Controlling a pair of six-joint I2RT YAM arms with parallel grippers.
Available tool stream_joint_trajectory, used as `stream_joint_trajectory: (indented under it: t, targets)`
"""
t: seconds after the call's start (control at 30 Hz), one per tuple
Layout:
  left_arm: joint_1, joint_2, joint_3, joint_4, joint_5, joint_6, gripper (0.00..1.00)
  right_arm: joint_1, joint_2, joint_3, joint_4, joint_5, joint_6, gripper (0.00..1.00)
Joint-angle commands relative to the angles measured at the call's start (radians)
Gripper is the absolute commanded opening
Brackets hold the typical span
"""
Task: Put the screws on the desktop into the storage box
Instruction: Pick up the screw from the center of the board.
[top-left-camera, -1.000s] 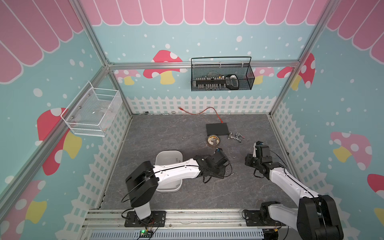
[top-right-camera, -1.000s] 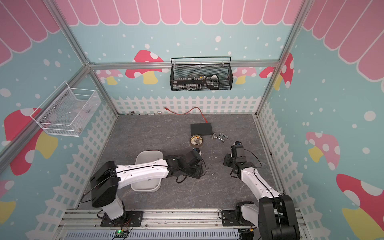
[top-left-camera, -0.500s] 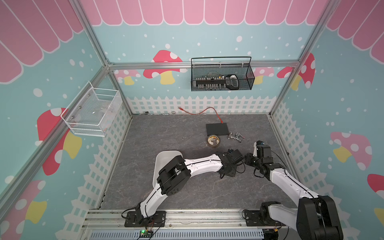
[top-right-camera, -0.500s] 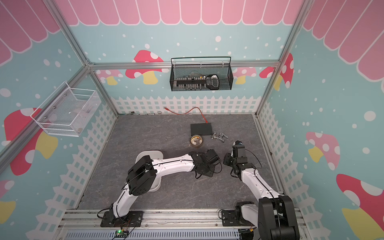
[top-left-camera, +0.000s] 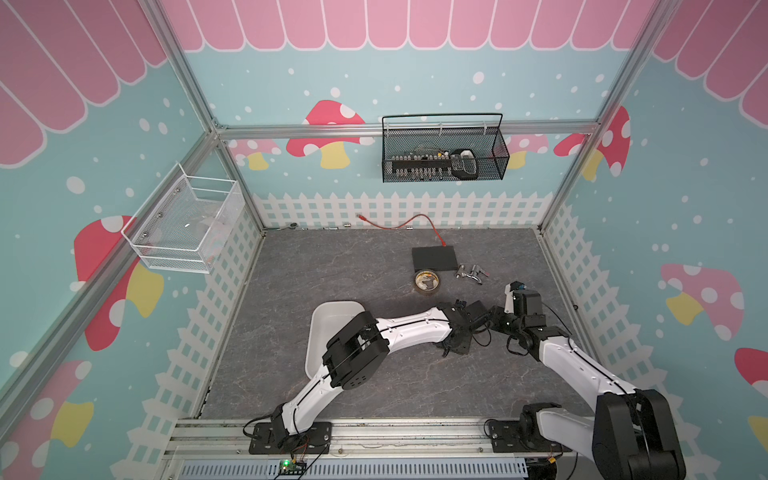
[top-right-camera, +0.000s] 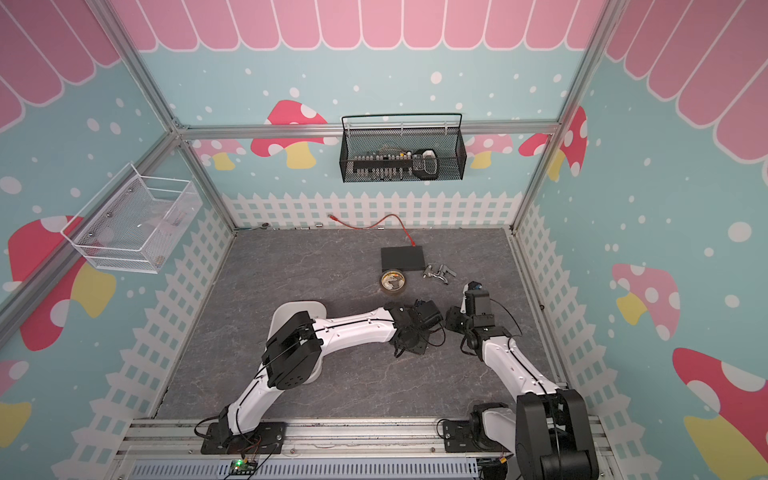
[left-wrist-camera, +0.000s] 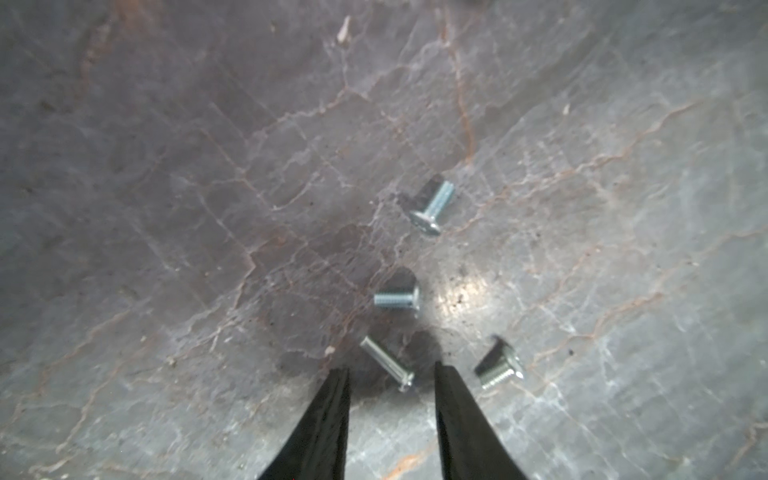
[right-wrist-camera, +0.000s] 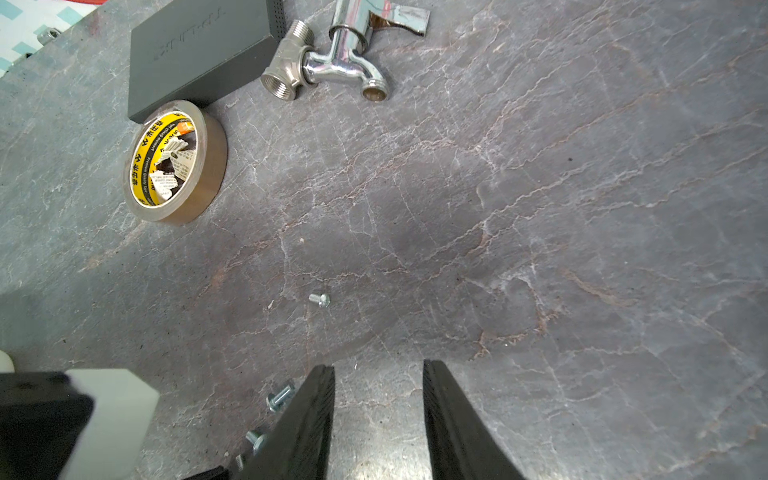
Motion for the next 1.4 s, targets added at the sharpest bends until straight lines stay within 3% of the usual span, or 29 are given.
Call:
stream_joint_trajectory:
  t: [0.0, 0.6, 0.83, 1.1, 1.37]
  targets:
    - [0.001, 0.043, 0.02, -0.051, -0.028, 0.012, 0.38, -0.006, 0.025, -0.004, 0.005, -0.021, -0.011, 0.41]
    - [0.022, 0.09, 0.052, -0.148, -0.039, 0.062, 0.17, -0.006, 0.016, -0.012, 0.011, -0.048, -0.015, 0.41]
    - [0.034, 0.067, 0.001, -0.162, -0.074, 0.078, 0.01, -0.006, 0.016, -0.015, 0.014, -0.06, -0.016, 0.41]
    - [0.042, -0.024, -0.037, -0.148, -0.176, 0.064, 0.0, -0.005, 0.019, -0.022, 0.022, -0.074, -0.013, 0.41]
    - [0.04, -0.204, -0.104, -0.06, -0.107, 0.096, 0.0, -0.005, 0.016, -0.022, 0.02, -0.072, -0.017, 0.41]
